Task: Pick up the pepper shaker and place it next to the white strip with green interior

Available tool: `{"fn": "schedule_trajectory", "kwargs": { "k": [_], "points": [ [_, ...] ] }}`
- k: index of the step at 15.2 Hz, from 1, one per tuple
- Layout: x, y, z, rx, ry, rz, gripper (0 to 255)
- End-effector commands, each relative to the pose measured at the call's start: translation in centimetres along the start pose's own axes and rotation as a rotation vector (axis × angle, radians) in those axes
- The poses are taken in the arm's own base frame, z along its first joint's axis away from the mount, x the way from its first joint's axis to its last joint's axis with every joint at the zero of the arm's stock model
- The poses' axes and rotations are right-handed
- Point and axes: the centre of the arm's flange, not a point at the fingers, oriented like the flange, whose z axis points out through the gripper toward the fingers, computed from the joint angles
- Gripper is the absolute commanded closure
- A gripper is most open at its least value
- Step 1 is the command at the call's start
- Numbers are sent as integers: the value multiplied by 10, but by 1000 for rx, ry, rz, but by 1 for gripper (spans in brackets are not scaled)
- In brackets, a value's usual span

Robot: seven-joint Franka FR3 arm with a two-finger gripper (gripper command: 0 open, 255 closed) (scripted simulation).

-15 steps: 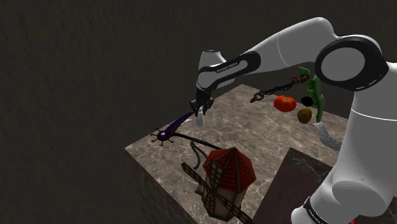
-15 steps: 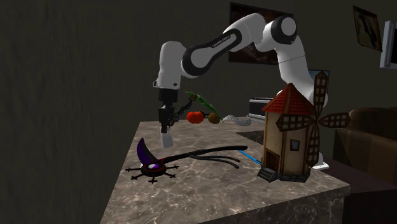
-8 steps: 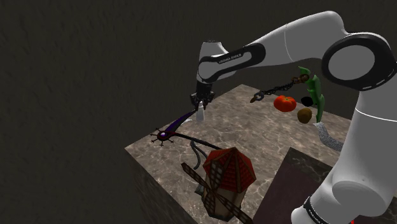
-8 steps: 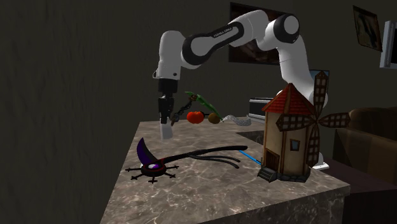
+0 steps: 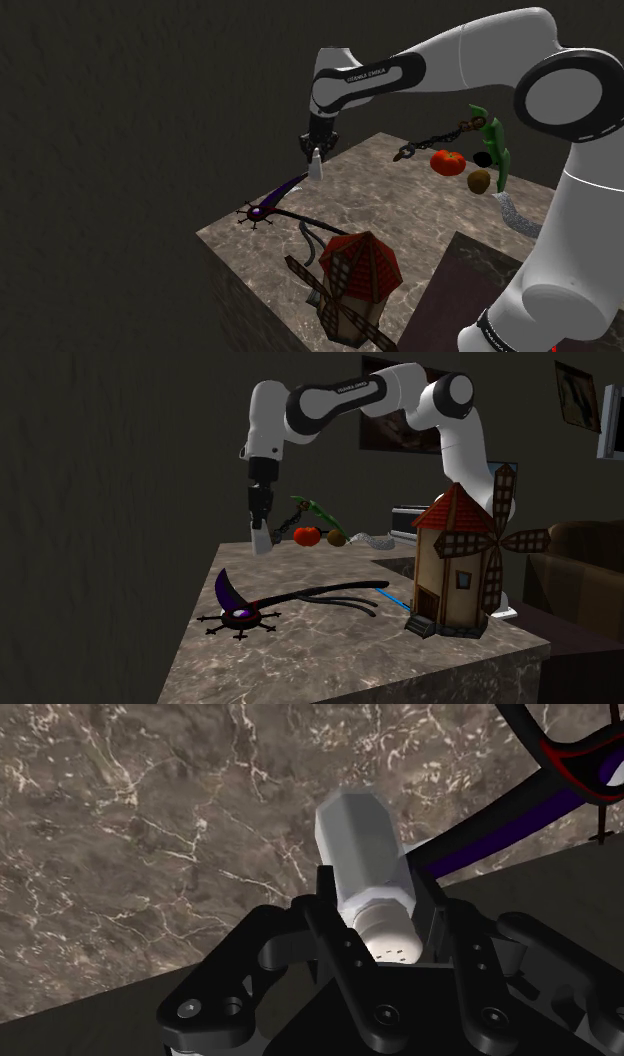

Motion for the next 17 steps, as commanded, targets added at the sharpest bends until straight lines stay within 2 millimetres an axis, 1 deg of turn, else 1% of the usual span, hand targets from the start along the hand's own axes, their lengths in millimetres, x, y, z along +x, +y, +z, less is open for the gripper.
{"fn": "schedule_trajectory", "kwargs": {
  "k": [1,13,14,17],
  "points": [
    [1,0,-10,0,0,0,255],
    [7,-2,-73,0,0,0,255],
    [7,-2,-74,0,0,0,255],
    [-10,33,-77,0,0,0,255]
  ]
}}
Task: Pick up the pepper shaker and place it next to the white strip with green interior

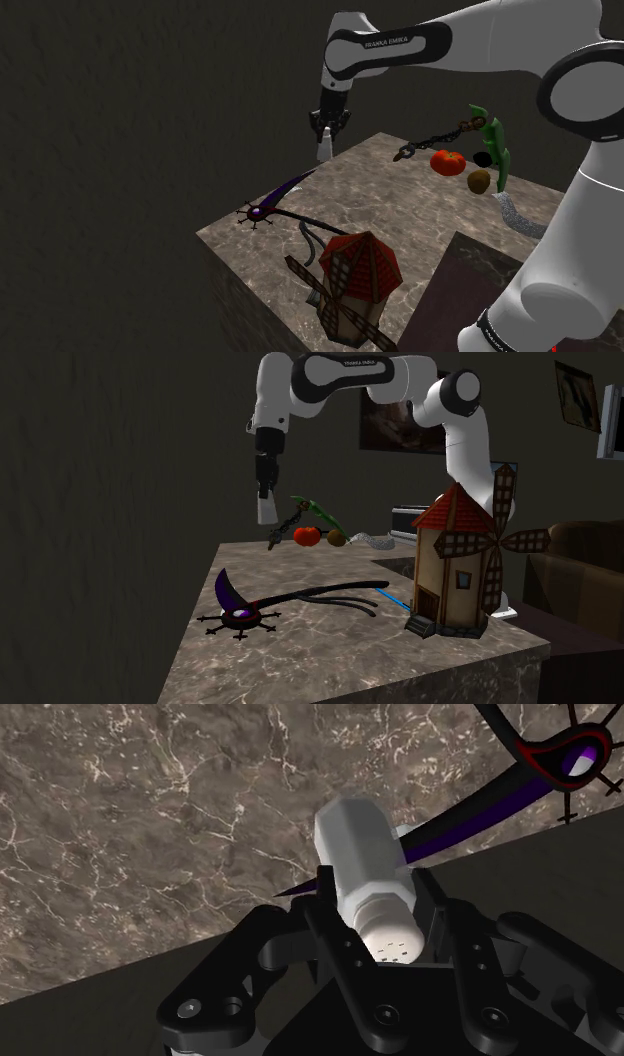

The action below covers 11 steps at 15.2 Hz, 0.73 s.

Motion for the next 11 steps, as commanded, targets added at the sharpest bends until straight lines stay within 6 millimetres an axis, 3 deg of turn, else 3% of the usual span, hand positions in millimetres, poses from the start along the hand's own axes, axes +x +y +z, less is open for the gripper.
{"fn": "schedule_trajectory", "kwargs": {
  "k": [1,11],
  "points": [
    [-10,23,0,0,1,0,255],
    [-65,142,-10,0,1,0,255]
  ]
}}
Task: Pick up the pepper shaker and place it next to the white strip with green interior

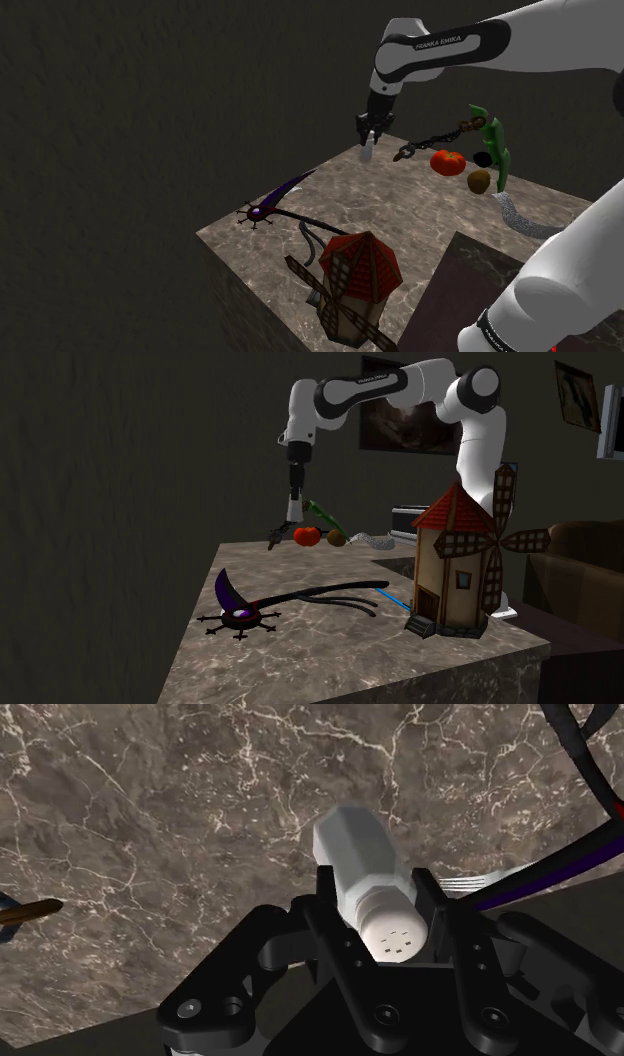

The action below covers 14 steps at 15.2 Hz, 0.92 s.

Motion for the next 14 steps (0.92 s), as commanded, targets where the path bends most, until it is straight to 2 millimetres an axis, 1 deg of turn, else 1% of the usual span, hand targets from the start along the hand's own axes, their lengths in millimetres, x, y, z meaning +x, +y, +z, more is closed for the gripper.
{"fn": "schedule_trajectory", "kwargs": {
  "k": [1,14],
  "points": [
    [-12,25,-5,1,0,-1,255],
    [-83,181,-18,1,0,-1,255]
  ]
}}
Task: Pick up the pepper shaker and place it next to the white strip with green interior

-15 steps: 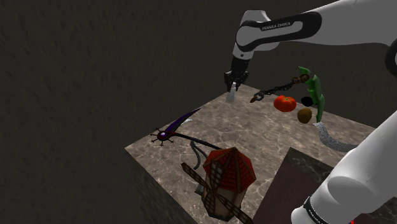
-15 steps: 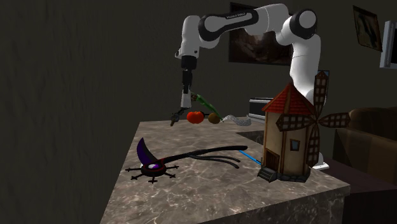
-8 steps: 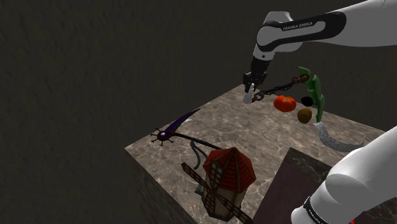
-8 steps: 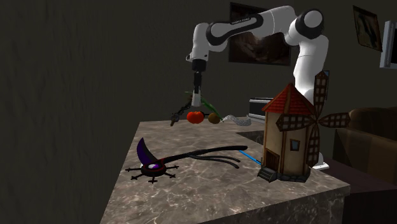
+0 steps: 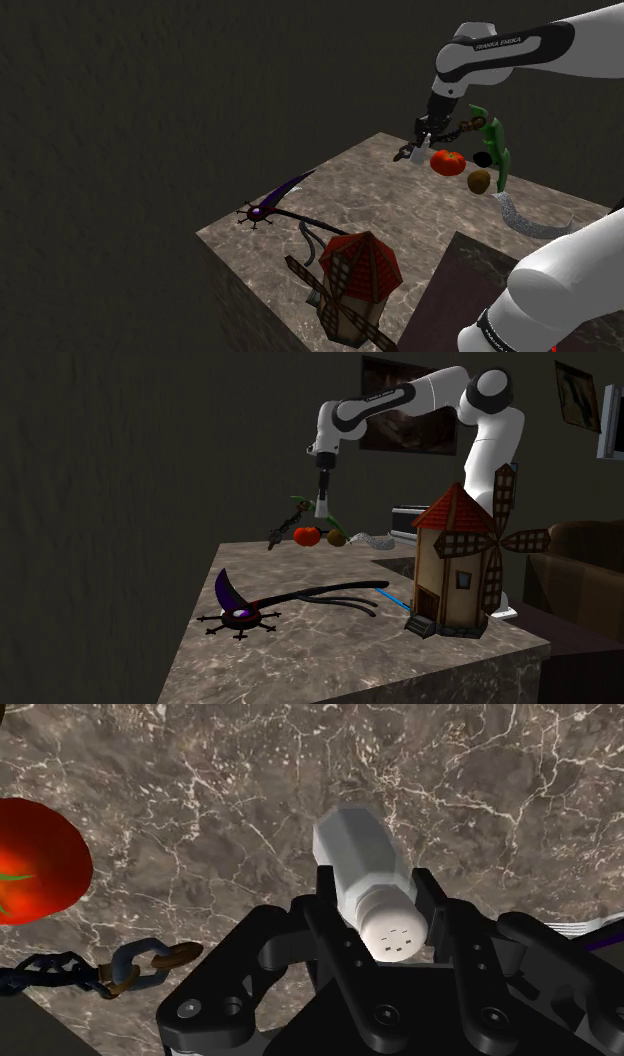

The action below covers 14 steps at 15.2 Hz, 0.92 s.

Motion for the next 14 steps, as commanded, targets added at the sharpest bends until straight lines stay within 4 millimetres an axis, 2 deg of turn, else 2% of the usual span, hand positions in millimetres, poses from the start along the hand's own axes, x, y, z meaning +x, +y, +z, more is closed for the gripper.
{"fn": "schedule_trajectory", "kwargs": {
  "k": [1,14],
  "points": [
    [-13,22,-4,0,0,-2,255],
    [-85,177,-18,0,0,-2,255]
  ]
}}
